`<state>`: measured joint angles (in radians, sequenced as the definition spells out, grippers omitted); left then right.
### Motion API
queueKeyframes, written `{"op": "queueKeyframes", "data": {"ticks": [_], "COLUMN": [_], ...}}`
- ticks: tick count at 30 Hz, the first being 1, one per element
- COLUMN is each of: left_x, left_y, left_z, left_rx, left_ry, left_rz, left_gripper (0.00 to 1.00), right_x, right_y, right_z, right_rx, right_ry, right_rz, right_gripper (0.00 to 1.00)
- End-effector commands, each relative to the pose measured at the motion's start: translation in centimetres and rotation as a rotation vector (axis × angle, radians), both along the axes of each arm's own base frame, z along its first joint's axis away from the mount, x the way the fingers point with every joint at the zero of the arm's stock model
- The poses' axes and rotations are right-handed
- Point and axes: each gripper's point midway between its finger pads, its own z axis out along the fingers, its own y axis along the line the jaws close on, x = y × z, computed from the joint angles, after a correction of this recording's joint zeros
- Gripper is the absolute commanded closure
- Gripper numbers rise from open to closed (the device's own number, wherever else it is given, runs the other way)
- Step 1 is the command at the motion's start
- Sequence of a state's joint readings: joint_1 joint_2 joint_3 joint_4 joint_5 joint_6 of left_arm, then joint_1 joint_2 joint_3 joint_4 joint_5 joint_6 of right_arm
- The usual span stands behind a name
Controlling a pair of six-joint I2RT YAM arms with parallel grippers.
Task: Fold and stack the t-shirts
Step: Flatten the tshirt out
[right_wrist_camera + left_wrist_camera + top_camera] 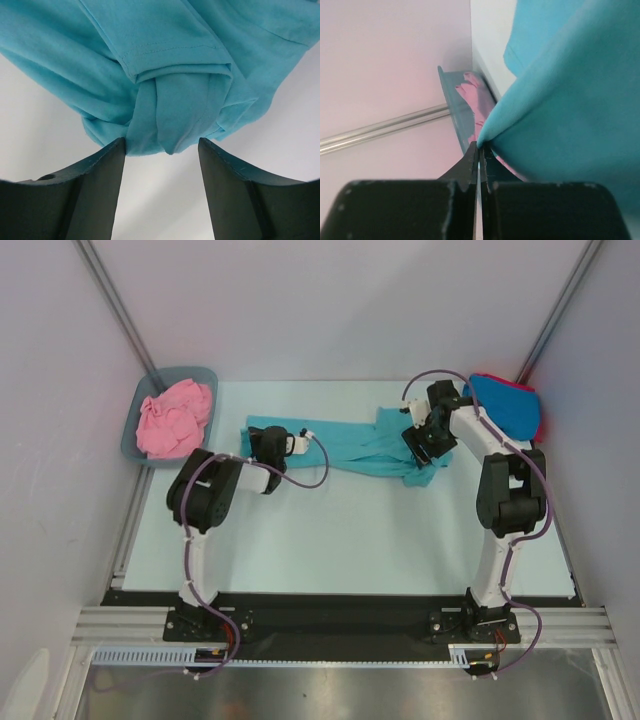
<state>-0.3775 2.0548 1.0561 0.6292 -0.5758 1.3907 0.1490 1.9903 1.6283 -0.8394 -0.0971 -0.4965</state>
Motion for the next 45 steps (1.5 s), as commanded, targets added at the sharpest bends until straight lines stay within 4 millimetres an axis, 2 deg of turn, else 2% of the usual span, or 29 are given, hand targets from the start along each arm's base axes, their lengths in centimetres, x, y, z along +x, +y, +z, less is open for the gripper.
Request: {"op": "queueKeyframes", "data": {"ticks": [1,2,3,4,5,6,9,10,11,12,13,14,15,16,17,18,20,21,22,23,26,28,32,34,37,45], "left_x": [2.1,2.4,3.1,3.4,4.0,4.2,4.5,4.4,4.0,3.7,3.3,2.8,2.2,1.6,1.2,-0.2,-1.8,-3.7,-4.9,-6.3,-9.8,-10.6,-12.8,-13.3,-12.9,-10.6], "left_y": [0.3,0.2,0.1,0.0,0.0,0.0,0.1,0.0,0.0,-0.1,0.0,0.2,0.0,0.1,-0.2,-0.8,-1.8,-2.8,-3.1,-3.3,-4.4,-4.7,-5.9,-6.2,-6.3,-6.5], "left_z": [2.9,1.1,2.8,2.7,3.3,2.3,3.1,3.1,2.9,2.3,4.1,3.7,1.1,3.5,3.4,1.4,2.8,1.3,1.0,1.8,0.3,-0.3,-3.3,-4.6,-5.7,-6.4], "left_rx": [0.095,0.134,0.171,0.195,0.202,0.231,0.218,0.210,0.200,0.164,0.124,0.093,0.017,-0.056,-0.108,-0.199,-0.298,-0.363,-0.389,-0.407,-0.440,-0.462,-0.553,-0.561,-0.562,-0.531], "left_ry": [-0.179,-0.169,-0.246,-0.263,-0.298,-0.295,-0.335,-0.331,-0.319,-0.291,-0.292,-0.245,-0.117,-0.105,-0.044,0.085,0.202,0.324,0.398,0.433,0.583,0.615,0.749,0.782,0.785,0.751], "left_rz": [0.060,0.060,0.065,0.071,0.088,0.094,0.129,0.126,0.111,0.101,0.103,0.104,0.096,0.094,0.083,0.066,0.022,-0.014,-0.044,-0.071,-0.162,-0.168,-0.189,-0.194,-0.192,-0.206], "left_gripper": [1.00,1.00,1.00,1.00,1.00,1.00,0.99,0.66,0.53,0.46,0.30,0.25,0.22,0.15,0.09,0.07,0.04,0.04,0.05,0.05,0.07,0.12,0.21,0.21,0.22,0.23], "right_x": [0.3,0.2,0.1,0.0,-0.1,-0.2,-0.3,-0.4,-0.6,-0.6,-0.8,-0.8,-1.1,-1.1,-1.2,-1.2,-1.2,-1.1,-1.0,-1.0,-0.7,-0.6,-0.1,-0.3,-0.3,-0.1], "right_y": [0.4,0.5,0.5,0.5,0.6,0.7,0.8,0.7,0.7,0.7,0.6,0.6,0.6,0.5,0.6,0.6,0.7,0.8,0.9,0.9,1.1,1.1,1.2,1.1,1.0,0.6], "right_z": [1.1,1.0,0.9,0.9,0.8,0.7,0.8,0.7,0.6,0.6,0.6,0.4,0.2,0.3,0.2,0.2,0.1,0.1,0.1,0.1,0.2,0.1,0.7,0.7,1.1,1.5], "right_rx": [0.013,0.014,0.013,0.011,0.011,0.012,0.014,0.009,0.009,0.010,0.009,0.009,0.010,0.014,0.014,0.016,0.023,0.025,0.026,0.030,0.031,0.027,0.024,0.020,0.013,-0.001], "right_ry": [-0.037,-0.035,-0.031,-0.031,-0.028,-0.026,-0.028,-0.026,-0.023,-0.024,-0.023,-0.021,-0.015,-0.015,-0.014,-0.013,-0.013,-0.014,-0.017,-0.016,-0.022,-0.018,-0.030,-0.026,-0.030,-0.037], "right_rz": [-0.010,-0.010,-0.007,-0.006,-0.003,-0.001,-0.004,-0.005,-0.007,-0.007,-0.007,-0.008,-0.008,-0.012,-0.012,-0.013,-0.017,-0.015,-0.018,-0.018,-0.016,-0.016,-0.012,-0.015,-0.015,-0.029], "right_gripper": [0.34,0.34,0.34,0.34,0.34,0.34,0.34,0.34,0.34,0.34,0.34,0.34,0.34,0.34,0.34,0.34,0.34,0.33,0.33,0.33,0.33,0.33,0.33,0.33,0.33,0.33]}}
